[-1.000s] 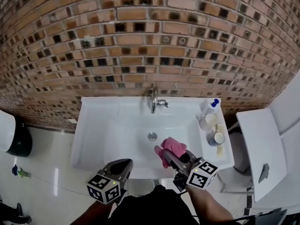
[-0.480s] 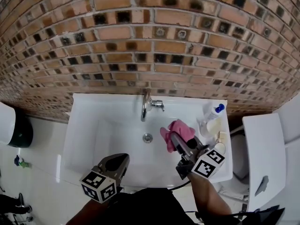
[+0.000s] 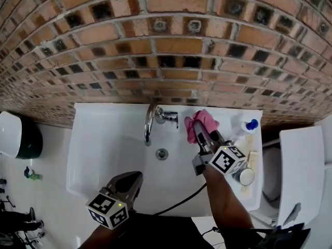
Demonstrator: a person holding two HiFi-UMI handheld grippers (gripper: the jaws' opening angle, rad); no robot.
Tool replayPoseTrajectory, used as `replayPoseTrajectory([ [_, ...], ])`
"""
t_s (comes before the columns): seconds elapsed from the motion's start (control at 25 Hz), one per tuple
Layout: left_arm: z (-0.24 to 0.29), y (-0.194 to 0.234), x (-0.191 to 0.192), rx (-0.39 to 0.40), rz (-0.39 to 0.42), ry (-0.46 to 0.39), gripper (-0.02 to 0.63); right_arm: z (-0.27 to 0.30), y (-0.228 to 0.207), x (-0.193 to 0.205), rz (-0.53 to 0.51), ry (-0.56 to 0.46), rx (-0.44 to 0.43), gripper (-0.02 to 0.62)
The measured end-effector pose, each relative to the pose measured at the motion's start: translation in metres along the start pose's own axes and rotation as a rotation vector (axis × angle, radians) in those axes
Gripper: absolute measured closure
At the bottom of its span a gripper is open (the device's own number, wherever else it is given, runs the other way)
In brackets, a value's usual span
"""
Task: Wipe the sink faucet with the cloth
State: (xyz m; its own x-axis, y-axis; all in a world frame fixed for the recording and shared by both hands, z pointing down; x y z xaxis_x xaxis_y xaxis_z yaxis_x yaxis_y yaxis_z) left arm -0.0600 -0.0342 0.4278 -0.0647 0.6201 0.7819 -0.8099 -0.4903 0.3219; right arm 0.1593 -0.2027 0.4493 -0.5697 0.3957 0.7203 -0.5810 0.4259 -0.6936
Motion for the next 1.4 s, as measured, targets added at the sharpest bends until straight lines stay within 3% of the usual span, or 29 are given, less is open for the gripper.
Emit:
replayPoseTrajectory([
  [0.28, 0.020, 0.012, 0.010, -0.018, -0.026, 0.071, 0.600, 0.054, -0.061, 0.033, 0.177, 0.026, 0.022, 0.511],
  [0.44, 0.025, 0.020, 0.014, -0.022, -0.031, 0.102, 0.600, 0.070, -0.081, 0.050, 0.223, 0.043, 0.055, 0.509],
  [0.76, 0.037, 0.024, 0.015, -0.023, -0.031, 0.132, 0.600, 0.091, -0.088, 0.066, 0.288, 0.048, 0.036, 0.509],
  [0.92, 0.037, 0.024, 0.020, -0.029, -0.047, 0.144, 0.600, 0.092, -0.087, 0.069, 0.295, 0.056, 0.066, 0.509],
  [1.04, 0.036, 0.023, 0.023, -0.025, -0.050, 0.142, 0.600, 0.094, -0.080, 0.069, 0.318, 0.051, 0.026, 0.509],
  [1.4, 0.027, 0.016, 0.026, -0.035, -0.044, 0.119, 0.600, 0.082, -0.065, 0.064, 0.294, 0.078, 0.023, 0.509],
])
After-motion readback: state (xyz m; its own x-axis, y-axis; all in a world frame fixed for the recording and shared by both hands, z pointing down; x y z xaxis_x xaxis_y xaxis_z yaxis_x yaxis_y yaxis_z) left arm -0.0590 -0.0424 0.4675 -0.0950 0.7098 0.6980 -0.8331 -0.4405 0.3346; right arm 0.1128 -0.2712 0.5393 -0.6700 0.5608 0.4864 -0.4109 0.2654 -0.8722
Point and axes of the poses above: the fingertips, and each gripper's own axes: z forward along the fingers, y to its left, x out of its underside, the point moved 3 cm from there along -z, backward along the fingers, and after that the axes turned 1 degree about z, right-handed, at the moved point
